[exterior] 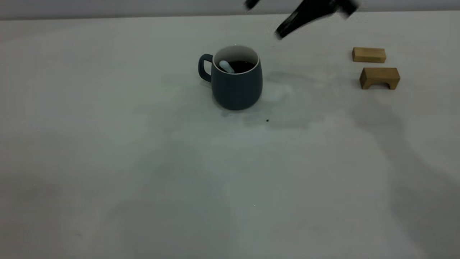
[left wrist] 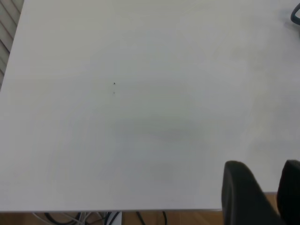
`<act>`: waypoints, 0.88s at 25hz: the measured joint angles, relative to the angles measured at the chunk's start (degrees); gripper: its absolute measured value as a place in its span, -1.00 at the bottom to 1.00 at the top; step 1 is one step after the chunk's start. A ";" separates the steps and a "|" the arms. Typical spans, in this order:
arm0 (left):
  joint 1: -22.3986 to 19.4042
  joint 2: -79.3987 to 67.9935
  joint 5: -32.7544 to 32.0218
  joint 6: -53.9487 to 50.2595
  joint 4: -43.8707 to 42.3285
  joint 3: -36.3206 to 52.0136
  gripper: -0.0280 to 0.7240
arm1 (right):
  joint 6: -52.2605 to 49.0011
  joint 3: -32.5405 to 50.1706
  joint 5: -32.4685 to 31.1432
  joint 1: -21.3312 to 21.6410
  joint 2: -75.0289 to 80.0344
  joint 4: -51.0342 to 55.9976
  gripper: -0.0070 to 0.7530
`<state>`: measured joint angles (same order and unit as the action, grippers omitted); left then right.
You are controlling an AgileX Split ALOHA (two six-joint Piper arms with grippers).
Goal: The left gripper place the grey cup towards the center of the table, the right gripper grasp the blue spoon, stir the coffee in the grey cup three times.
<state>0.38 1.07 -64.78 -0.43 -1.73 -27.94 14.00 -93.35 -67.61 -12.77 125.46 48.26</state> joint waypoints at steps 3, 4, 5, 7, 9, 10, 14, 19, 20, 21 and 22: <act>0.00 0.00 0.00 0.00 0.00 0.00 -0.23 | 1.25 0.00 -0.73 0.00 -7.37 -7.64 0.26; 0.00 0.00 0.00 0.00 0.00 0.00 -0.23 | 1.35 0.00 -0.92 0.00 -9.54 -10.13 0.20; 0.00 0.00 0.00 0.00 0.00 0.00 -0.23 | 1.37 0.00 -1.10 0.00 -12.13 -12.55 0.13; 0.00 0.00 0.00 0.00 0.00 0.00 -0.23 | 1.39 0.00 -1.57 0.00 -17.32 -16.54 0.01; 0.00 0.00 0.00 0.00 0.00 0.00 -0.23 | 2.34 0.00 -1.97 0.00 -22.05 -19.59 -0.11; 0.00 0.00 0.00 0.00 0.00 0.00 -0.23 | 3.40 0.00 -2.18 0.00 -24.66 -21.58 -0.17; 0.00 0.00 0.00 0.00 0.00 0.00 -0.23 | 3.82 0.82 -2.69 0.11 -33.76 -29.09 -0.37; 0.00 0.00 0.00 0.00 0.00 0.00 -0.23 | -0.65 7.33 -3.26 0.11 -43.75 -36.24 -0.45; 0.00 0.00 0.00 0.00 0.00 0.00 -0.23 | -1.23 9.35 -3.26 0.11 -45.89 -37.07 -0.45; 0.00 0.00 0.00 0.00 0.00 0.00 -0.23 | -1.46 11.37 -3.26 0.11 -48.02 -37.82 -0.45; 0.00 0.00 0.00 0.00 0.00 0.00 -0.23 | -1.51 13.48 -3.26 0.11 -49.82 -38.13 -0.45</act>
<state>0.38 1.07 -64.78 -0.43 -1.73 -27.94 12.49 -79.87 -70.87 -12.66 75.64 10.13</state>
